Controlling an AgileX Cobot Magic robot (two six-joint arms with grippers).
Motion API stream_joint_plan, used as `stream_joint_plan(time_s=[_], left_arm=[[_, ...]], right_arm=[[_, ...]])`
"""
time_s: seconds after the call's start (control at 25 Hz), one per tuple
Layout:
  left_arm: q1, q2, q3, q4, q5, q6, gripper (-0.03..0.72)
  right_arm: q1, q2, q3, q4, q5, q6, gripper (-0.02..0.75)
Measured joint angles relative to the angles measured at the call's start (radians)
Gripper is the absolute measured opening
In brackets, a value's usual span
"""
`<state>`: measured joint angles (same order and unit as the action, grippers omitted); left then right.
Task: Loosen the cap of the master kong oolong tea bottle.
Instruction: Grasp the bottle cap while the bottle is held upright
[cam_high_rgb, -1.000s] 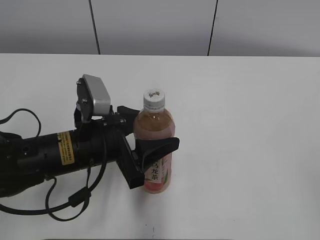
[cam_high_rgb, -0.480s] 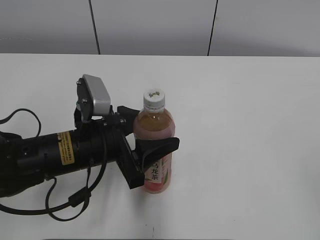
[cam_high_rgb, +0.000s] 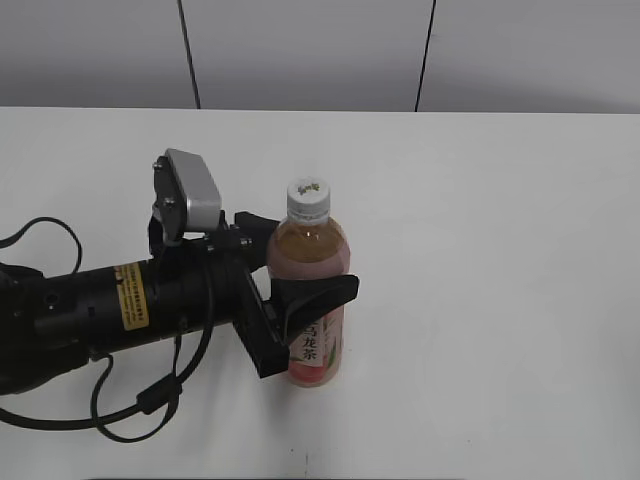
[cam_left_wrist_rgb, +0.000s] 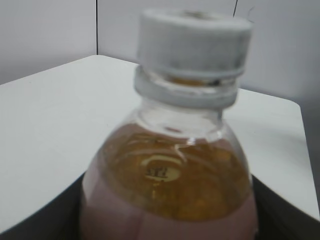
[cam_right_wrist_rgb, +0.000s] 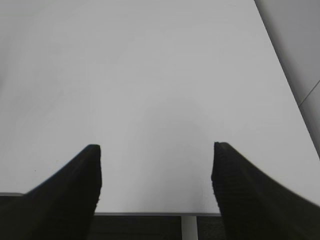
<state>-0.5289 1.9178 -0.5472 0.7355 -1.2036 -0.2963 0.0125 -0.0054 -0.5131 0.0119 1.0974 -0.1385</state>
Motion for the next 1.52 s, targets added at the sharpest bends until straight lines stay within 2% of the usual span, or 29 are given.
stream_joint_plan(time_s=[0.92,1.32,1.52], left_arm=[[0.000,0.000,0.000,0.000,0.000,0.000,0.462],[0.000,0.000,0.000,0.000,0.000,0.000,0.462],[0.000,0.000,0.000,0.000,0.000,0.000,0.462]], right_arm=[[0.000,0.007,0.000,0.000,-0.001,0.001,0.524],[0.015,0.352,-0.079,0.012,-0.065,-0.053,0.521],[0.045,0.500,-0.144,0.013,-0.112,-0.081,0.482]])
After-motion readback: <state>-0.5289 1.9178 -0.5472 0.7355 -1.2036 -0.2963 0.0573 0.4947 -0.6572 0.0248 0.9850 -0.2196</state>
